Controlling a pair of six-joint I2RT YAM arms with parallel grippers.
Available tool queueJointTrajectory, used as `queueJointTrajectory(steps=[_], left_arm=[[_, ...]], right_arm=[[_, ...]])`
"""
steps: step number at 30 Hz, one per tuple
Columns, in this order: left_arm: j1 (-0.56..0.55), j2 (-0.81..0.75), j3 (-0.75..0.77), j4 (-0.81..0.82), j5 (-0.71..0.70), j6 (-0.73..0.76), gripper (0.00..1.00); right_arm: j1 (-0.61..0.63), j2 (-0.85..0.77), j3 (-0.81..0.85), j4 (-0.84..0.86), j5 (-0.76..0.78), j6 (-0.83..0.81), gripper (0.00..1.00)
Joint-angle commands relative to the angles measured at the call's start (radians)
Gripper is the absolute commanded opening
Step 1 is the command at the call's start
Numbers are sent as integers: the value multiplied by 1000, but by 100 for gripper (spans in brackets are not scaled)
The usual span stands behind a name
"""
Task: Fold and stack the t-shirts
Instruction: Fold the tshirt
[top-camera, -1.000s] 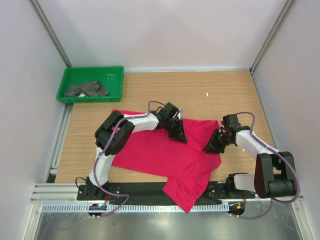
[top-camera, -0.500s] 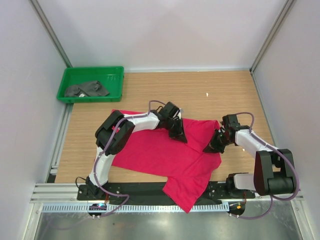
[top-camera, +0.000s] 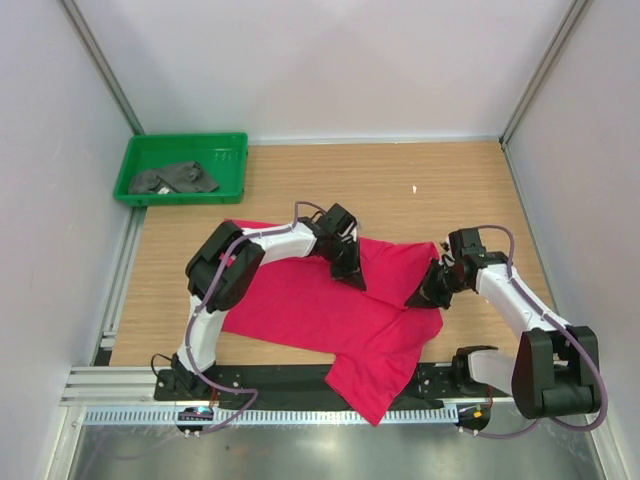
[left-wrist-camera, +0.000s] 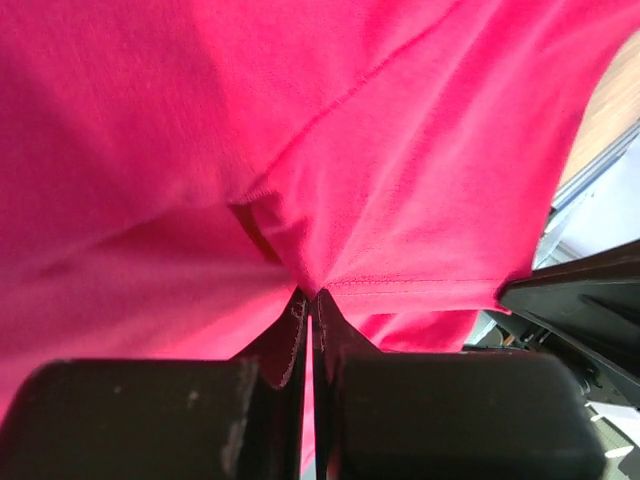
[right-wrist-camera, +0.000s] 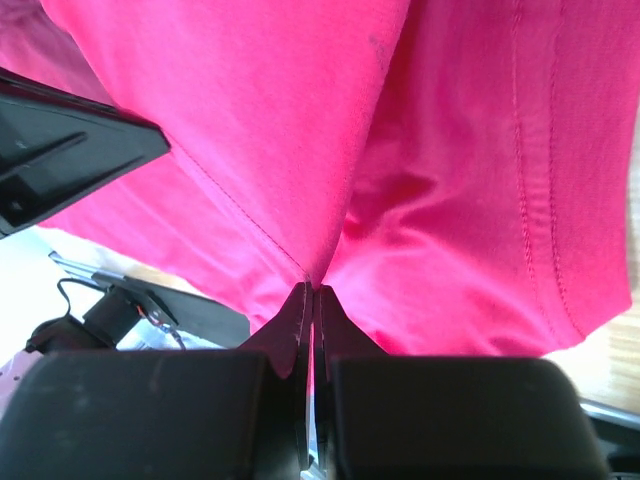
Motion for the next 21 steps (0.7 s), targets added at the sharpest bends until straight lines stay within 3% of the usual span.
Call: queueJointTrajectory(steps=[1, 21], left_arm=[[16, -88, 0, -40, -8, 23, 0], [36, -144, -24, -112, -12, 60, 0]], right_arm=[[7, -39, 15, -57, -26, 7, 1], [14, -110, -37, -145, -80, 44, 2]])
